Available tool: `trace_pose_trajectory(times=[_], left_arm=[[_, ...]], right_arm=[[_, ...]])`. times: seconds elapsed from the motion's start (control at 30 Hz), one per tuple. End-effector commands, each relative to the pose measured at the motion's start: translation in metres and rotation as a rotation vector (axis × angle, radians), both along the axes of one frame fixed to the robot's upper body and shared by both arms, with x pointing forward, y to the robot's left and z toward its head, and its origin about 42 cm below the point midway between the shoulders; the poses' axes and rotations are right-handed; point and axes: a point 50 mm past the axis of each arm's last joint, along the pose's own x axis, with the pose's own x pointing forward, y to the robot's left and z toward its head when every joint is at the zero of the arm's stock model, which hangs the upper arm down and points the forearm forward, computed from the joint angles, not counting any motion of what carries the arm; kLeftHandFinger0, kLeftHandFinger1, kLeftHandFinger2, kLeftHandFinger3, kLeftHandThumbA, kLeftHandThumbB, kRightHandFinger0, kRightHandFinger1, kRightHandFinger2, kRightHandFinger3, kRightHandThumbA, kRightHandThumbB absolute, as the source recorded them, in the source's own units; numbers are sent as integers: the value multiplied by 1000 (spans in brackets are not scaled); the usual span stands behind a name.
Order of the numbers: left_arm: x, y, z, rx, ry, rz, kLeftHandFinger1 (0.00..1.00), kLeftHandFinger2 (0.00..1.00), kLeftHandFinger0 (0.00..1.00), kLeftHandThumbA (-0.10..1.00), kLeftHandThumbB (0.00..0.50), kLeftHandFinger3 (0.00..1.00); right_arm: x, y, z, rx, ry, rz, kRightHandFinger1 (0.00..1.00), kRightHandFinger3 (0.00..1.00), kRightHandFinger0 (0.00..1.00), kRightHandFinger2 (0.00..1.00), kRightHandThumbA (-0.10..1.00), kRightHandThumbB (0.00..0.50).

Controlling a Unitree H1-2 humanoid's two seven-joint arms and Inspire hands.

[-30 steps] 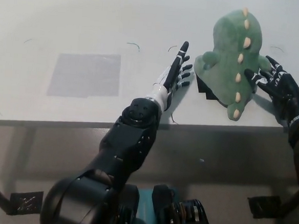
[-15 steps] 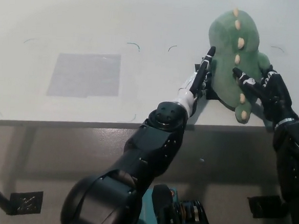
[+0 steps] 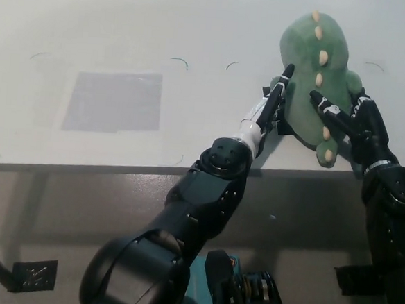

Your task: Use both hands to pick up a dinasour on the right side and move it to the left side

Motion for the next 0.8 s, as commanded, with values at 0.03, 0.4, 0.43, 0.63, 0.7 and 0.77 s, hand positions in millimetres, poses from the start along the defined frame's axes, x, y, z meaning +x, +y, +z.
trace_pose_trajectory(times=[0.03,0.4,0.43,0.63,0.7,0.77], left_arm=[[-9,-35,20,-13,-65,-134,1000,1000,1000,1000,276,1000],[-13,-25,-2,46,-13,-111,1000,1000,1000,1000,254,1000],[-14,-24,-3,41,0,-112,1000,1000,1000,1000,271,1000],[-20,-9,-29,59,12,-87,1000,1000,1000,1000,235,1000],[-21,-5,-33,52,18,-74,1000,1000,1000,1000,219,1000],[-19,0,-32,66,3,-66,1000,1000,1000,1000,218,1000]], right_arm=[[6,30,20,-21,-71,92,1000,1000,1000,1000,1000,332],[-2,38,-4,2,-13,111,1000,1000,1000,1000,1000,364],[-1,38,-5,-1,-13,115,1000,1000,1000,1000,1000,360],[-6,55,-28,-1,38,151,1000,1000,1000,1000,1000,381],[-6,58,-31,-2,43,160,1000,1000,1000,1000,1000,380],[-3,63,-31,-1,42,167,1000,1000,1000,1000,1000,375]])
